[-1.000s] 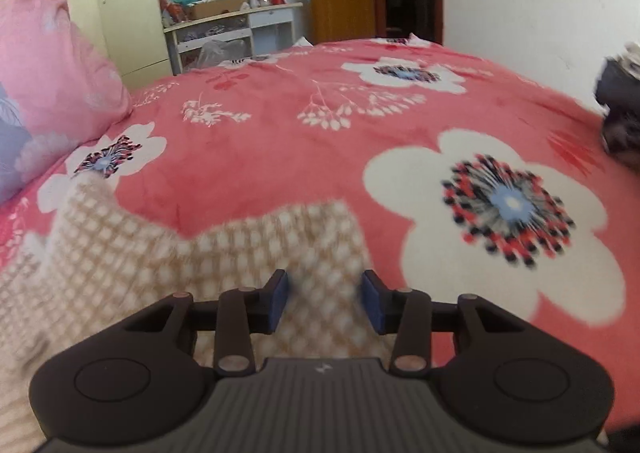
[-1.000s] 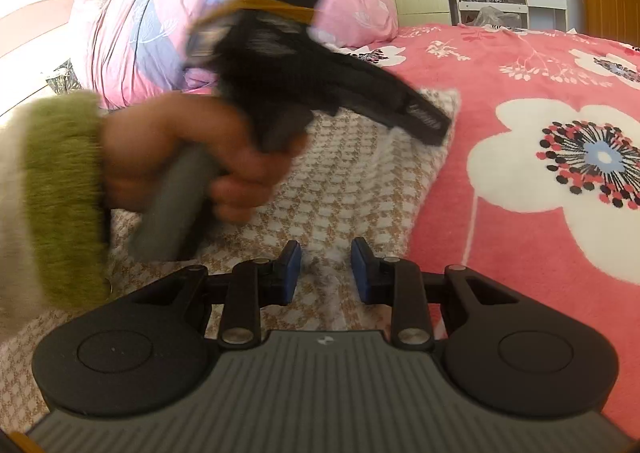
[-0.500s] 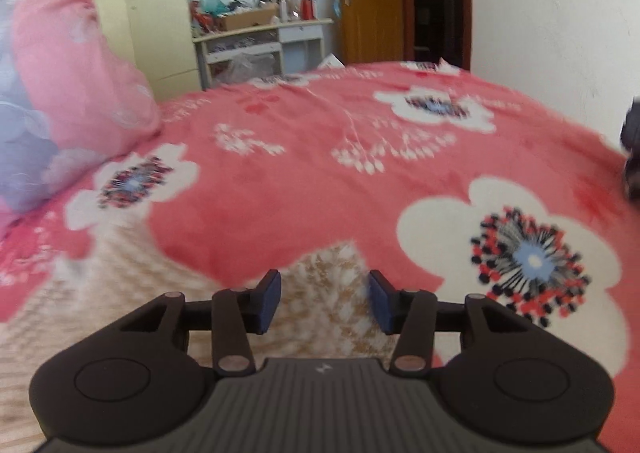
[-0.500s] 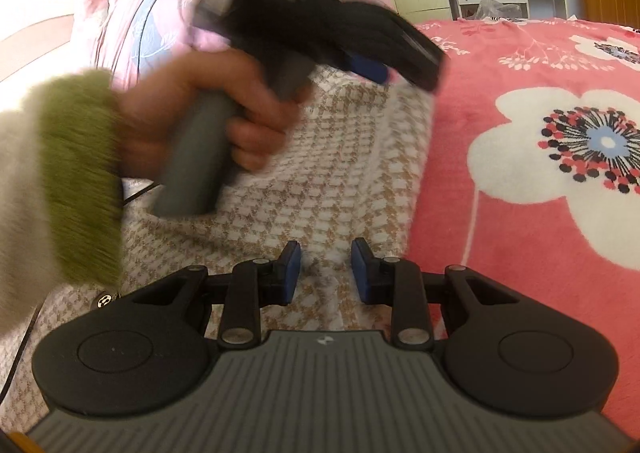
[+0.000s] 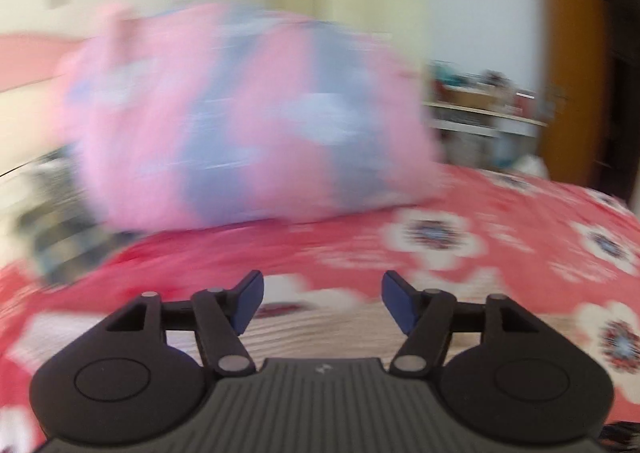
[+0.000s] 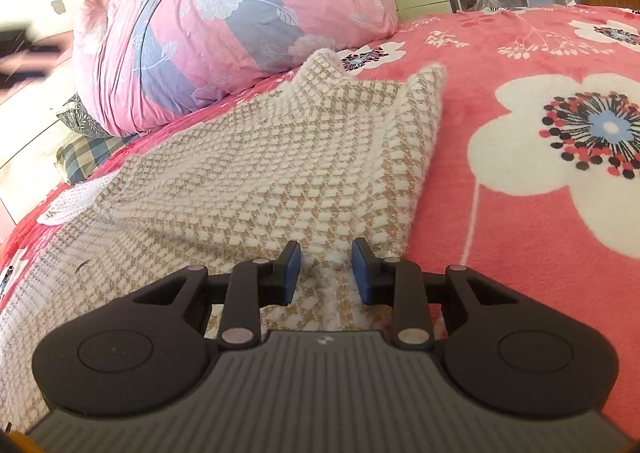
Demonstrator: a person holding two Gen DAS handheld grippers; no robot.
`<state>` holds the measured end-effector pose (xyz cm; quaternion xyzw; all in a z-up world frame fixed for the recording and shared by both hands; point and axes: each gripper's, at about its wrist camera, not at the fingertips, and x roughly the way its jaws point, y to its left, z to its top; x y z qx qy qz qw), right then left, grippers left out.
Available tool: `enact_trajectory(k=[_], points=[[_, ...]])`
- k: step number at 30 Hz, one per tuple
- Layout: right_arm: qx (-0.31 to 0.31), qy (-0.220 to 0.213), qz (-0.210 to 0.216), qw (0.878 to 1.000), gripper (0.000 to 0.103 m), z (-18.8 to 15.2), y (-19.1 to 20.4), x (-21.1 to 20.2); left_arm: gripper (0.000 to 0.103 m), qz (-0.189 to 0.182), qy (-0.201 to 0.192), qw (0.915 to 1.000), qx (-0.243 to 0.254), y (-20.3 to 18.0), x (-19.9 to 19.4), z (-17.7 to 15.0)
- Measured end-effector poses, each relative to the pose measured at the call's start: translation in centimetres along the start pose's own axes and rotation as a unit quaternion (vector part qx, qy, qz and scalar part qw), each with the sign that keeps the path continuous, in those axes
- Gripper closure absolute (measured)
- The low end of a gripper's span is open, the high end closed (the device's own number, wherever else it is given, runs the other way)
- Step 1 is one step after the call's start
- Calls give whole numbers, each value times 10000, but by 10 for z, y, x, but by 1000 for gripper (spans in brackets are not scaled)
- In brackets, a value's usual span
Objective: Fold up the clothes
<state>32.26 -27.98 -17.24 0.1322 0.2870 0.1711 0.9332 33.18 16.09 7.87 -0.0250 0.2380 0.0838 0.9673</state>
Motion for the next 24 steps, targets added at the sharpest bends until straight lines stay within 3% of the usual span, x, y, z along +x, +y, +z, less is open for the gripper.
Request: enact_trajectory(k=[2,5,8,13,16,21,24], points=[[0,1,4,10000,76,0,0,-1,35,429,159,9977,-503,53,-4,-8],[24,0,25,10000,76,0,-1,-1,34,862,417,9850,-1439,127,-1,-27],[51,-3,46,10000,76,0,-2,0,34,1061,613,9658,-2285,188,20,-55],[93,-5,79,9999,76,0,-3,0,35,1179,728,9286,-3444,248,53,-107],[151,-12,128,9998,76,0,-6,0,38,1279,709,9128,-3814,267,77,-126],[215,-23,184,9996,76,0,-8,-1,44,1532,673,9037,-3941,289,118,-136],[259,-28,222,9994,76,0,-11,-1,48,1671,595,9025,-3925,301,138,-138]])
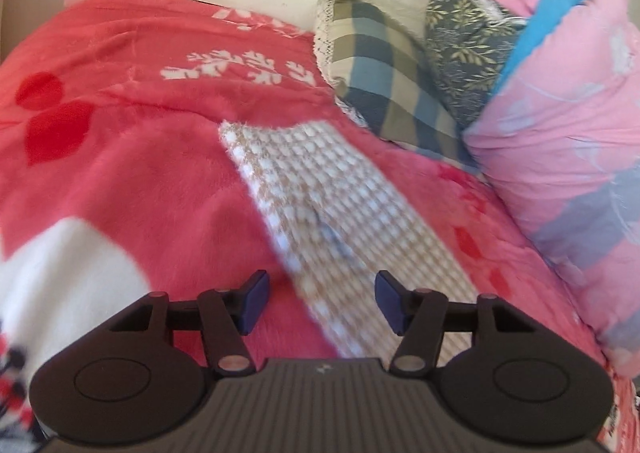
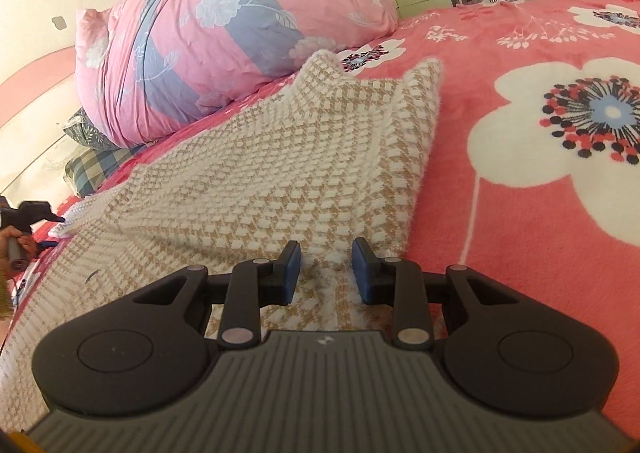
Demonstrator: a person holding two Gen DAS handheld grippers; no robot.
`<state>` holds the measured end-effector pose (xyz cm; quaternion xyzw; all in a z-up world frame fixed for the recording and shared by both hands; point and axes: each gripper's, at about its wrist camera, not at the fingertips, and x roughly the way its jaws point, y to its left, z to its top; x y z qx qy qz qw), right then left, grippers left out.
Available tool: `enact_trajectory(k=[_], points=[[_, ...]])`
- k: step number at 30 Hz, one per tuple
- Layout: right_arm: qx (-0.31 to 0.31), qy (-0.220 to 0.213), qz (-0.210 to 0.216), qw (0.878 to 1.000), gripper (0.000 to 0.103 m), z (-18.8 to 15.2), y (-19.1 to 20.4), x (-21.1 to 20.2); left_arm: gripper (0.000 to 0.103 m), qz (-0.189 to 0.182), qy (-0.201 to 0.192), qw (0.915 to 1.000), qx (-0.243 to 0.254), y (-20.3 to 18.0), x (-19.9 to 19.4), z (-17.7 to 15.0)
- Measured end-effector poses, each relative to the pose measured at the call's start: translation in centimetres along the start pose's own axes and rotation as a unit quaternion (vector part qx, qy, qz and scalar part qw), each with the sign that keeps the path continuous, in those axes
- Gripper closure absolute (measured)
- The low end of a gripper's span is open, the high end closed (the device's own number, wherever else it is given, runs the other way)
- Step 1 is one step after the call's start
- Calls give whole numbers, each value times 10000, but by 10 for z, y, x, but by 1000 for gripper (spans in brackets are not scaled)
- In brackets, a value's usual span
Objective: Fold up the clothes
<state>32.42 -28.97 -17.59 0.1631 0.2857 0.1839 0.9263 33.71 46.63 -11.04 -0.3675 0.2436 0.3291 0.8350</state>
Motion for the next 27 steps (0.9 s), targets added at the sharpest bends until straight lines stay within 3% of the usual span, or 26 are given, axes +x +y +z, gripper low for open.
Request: enact_trajectory(k=[4,8,10,13,15,18,21,24,26,27], points=[[86,0,67,9999,76,0,-3,1,58,121,-223,9997,-36,0,19,12],[185,1,139,9997,76,1,-7,1,90,106,-474,9988,8,-4,21,16],[156,7,120,9998,76,1,-5,1,93,-29,-726,9970,279,-15,8,14],[111,8,84,9999,76,0,-3,1,94,-389,-1234,9866,997,-46,-27,6],[129,5,95,9999,76,0,-4,1,94,-935,-1483,9734,1475,-75,-63,-3],[196,-1,140,9997,76,0,-6,0,94,-1878,-1851,9346,2388,-128,-128,-31],[271,-6,197,9994,76,0,-9,0,94,-2807,-2064,8818,3178,-182,-192,-74],[331,-14,243,9992,76,0,-11,0,94,-3544,-2050,8285,3822,-230,-237,-137],[382,-23,281,9989,76,0,-13,0,94,-3936,-1777,7982,4199,-257,-249,-188],[416,-28,306,9987,76,0,-14,0,94,-3968,-1535,7901,4413,-265,-245,-217]])
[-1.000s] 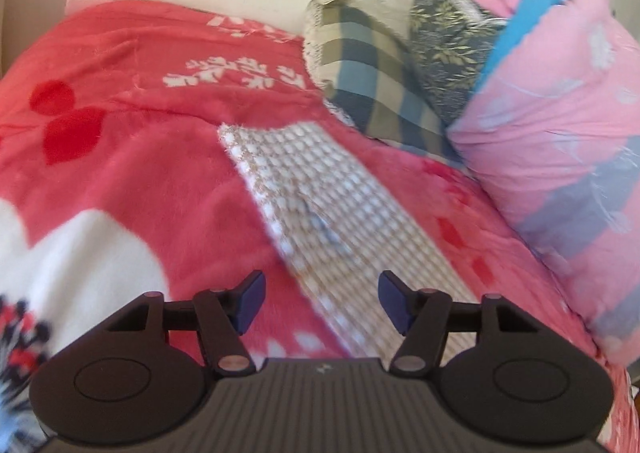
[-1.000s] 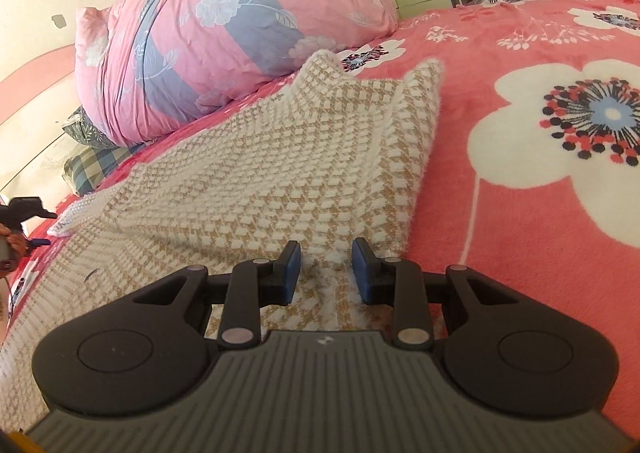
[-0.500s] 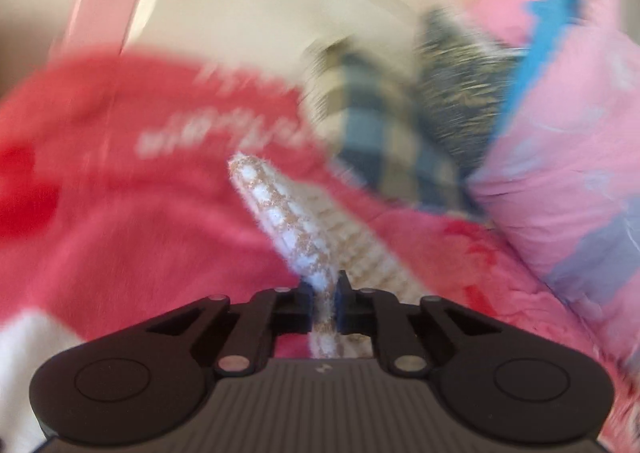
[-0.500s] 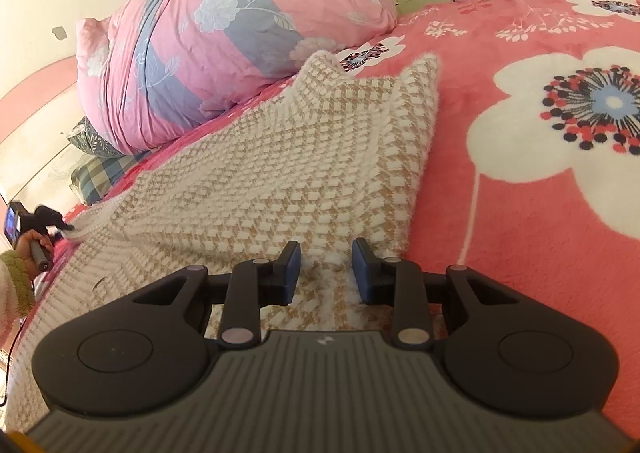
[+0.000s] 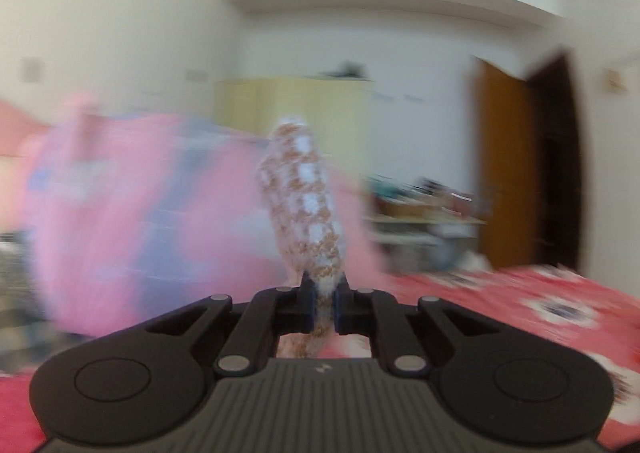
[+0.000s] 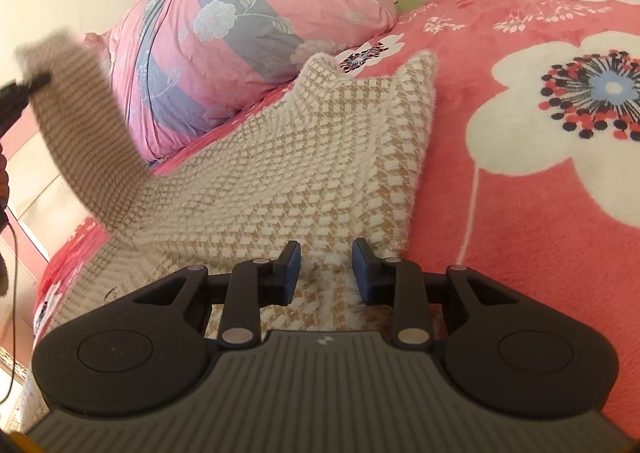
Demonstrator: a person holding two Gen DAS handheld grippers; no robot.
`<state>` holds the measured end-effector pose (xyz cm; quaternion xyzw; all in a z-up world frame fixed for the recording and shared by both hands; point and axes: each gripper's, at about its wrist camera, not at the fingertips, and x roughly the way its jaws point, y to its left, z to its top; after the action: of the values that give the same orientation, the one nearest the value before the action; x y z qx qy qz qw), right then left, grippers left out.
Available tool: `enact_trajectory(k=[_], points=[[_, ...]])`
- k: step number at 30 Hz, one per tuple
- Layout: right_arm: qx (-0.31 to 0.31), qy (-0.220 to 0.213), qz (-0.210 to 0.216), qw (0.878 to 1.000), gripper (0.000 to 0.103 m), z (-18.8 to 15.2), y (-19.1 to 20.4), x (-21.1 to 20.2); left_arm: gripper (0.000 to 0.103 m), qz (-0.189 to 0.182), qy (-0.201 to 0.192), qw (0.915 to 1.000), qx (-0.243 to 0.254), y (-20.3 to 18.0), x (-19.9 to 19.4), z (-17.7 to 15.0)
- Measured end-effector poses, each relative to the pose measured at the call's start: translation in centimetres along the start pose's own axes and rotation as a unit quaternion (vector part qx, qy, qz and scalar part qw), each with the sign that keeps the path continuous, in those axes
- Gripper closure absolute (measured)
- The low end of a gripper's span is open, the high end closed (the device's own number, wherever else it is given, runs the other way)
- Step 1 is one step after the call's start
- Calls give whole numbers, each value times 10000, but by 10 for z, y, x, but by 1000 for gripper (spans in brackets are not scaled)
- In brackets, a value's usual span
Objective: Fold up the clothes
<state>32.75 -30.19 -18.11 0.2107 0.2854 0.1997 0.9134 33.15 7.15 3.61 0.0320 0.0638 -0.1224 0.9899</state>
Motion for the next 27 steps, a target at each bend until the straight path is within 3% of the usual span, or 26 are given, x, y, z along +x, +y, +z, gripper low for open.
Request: enact_trajectory(k=[2,4,5,7,8,10,12,15,18,21,25,27], points=[[82,-11,59,9999,76,0,-2,0,90,-362,548,9976,202,-47,24,-31],[156,-21,111,9998,76,-1,-4,-1,79,-723,1093,9906,402,-93,48,-61],[191,-27,135,9997,76,-1,-5,-1,71,-830,1494,9838,547,-110,59,-81],[260,-41,189,9995,76,-2,-7,-1,71,-927,2093,9697,856,-131,71,-113],[301,-46,216,9993,76,-2,-9,-2,71,-917,2239,9649,1017,-137,72,-124],[374,-54,266,9989,76,-2,-10,-2,67,-881,2038,9676,1201,-135,54,-122],[413,-55,300,9987,74,-1,-11,-3,50,-819,1782,9739,1145,-122,32,-108],[516,-65,381,9979,71,0,-12,-5,46,-330,1525,9785,1345,-97,2,-90],[766,-218,423,9959,65,3,-14,-13,46,478,1749,9736,1384,-56,-10,-86],[895,-462,269,9945,61,9,-5,-26,45,1085,2330,9594,1163,-4,-1,-102],[1011,-251,622,9926,56,26,30,-27,45,1759,2966,9345,886,51,20,-143],[1291,8,784,9885,52,34,42,-18,41,1849,2958,9361,457,71,22,-161]])
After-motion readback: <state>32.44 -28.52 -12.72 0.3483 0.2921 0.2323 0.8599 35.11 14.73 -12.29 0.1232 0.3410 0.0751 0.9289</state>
